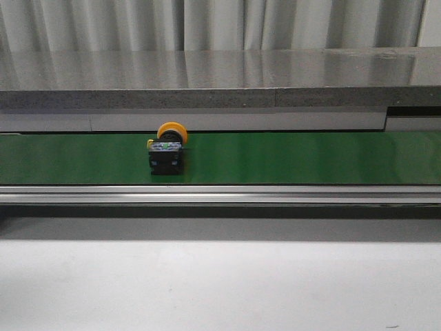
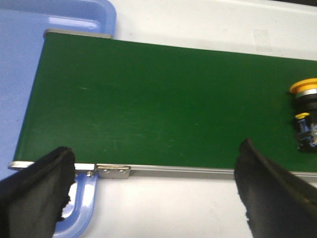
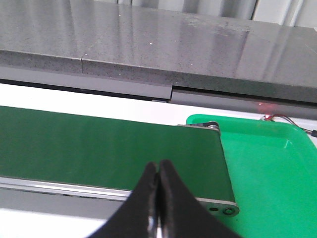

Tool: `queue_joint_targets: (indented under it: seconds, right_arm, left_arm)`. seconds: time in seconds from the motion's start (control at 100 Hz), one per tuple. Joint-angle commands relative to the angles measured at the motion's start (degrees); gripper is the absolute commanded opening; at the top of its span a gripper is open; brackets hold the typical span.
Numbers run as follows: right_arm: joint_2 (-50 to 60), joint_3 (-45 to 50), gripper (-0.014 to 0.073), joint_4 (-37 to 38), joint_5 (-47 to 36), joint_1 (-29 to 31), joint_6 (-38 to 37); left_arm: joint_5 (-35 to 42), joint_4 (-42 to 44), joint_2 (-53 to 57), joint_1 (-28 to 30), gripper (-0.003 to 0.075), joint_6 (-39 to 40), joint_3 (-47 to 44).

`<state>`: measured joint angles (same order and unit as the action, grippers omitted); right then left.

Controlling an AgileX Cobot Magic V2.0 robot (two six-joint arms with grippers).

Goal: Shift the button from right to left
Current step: 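Lower the open left gripper onto the button on the belt and close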

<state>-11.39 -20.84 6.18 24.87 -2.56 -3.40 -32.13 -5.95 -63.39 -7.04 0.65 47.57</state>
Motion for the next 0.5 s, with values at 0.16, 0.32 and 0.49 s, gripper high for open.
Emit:
queue_joint_targets:
  seconds: [0.16, 0.32, 0.49]
  right_arm:
    - [-0.42, -1.27, -0.0068, 0.06, -4.3, -0.2, 0.55]
    - [-0.42, -1.27, -0.0068, 0.06, -4.3, -0.2, 0.55]
    - [-0.42, -1.27, -0.0068, 0.06, -4.3, -0.2, 0.55]
  left_arm:
    - [-0.6, -1.3, -6.77, -5.46, 0.0622, 0.16, 10.23]
    - [-0.49, -1.3, -13.95, -9.7, 0.0622, 0.16, 15.41]
    - [-0.49, -1.3, -20.68, -13.05, 0.0622, 0.16, 19.45]
